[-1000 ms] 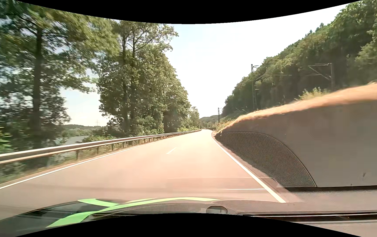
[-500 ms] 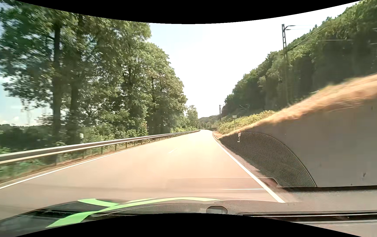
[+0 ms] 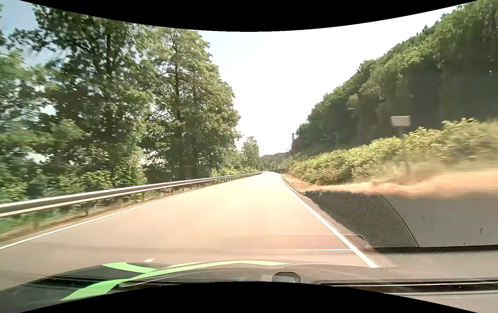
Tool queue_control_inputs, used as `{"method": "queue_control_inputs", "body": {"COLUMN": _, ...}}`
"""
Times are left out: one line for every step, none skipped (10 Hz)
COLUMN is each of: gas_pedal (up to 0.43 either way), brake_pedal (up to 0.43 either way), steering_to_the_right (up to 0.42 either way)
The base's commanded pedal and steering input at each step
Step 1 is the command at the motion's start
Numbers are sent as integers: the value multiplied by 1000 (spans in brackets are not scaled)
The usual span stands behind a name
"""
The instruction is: Follow the waypoints while adhering to traffic rules and regulations
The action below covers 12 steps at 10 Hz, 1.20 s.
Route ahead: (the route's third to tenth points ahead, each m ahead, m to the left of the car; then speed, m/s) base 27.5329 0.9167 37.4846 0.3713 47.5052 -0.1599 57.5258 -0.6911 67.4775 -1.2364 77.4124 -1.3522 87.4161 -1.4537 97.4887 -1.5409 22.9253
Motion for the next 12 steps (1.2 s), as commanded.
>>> {"method": "queue_control_inputs", "body": {"gas_pedal": 197, "brake_pedal": 0, "steering_to_the_right": 4}}
{"method": "queue_control_inputs", "body": {"gas_pedal": 189, "brake_pedal": 0, "steering_to_the_right": 4}}
{"method": "queue_control_inputs", "body": {"gas_pedal": 197, "brake_pedal": 0, "steering_to_the_right": 4}}
{"method": "queue_control_inputs", "body": {"gas_pedal": 197, "brake_pedal": 0, "steering_to_the_right": 4}}
{"method": "queue_control_inputs", "body": {"gas_pedal": 209, "brake_pedal": 0, "steering_to_the_right": 4}}
{"method": "queue_control_inputs", "body": {"gas_pedal": 209, "brake_pedal": 0, "steering_to_the_right": 4}}
{"method": "queue_control_inputs", "body": {"gas_pedal": 209, "brake_pedal": 0, "steering_to_the_right": 4}}
{"method": "queue_control_inputs", "body": {"gas_pedal": 209, "brake_pedal": 0, "steering_to_the_right": 4}}
{"method": "queue_control_inputs", "body": {"gas_pedal": 197, "brake_pedal": 0, "steering_to_the_right": 4}}
{"method": "queue_control_inputs", "body": {"gas_pedal": 197, "brake_pedal": 0, "steering_to_the_right": 4}}
{"method": "queue_control_inputs", "body": {"gas_pedal": 197, "brake_pedal": 0, "steering_to_the_right": 4}}
{"method": "queue_control_inputs", "body": {"gas_pedal": 197, "brake_pedal": 0, "steering_to_the_right": 4}}
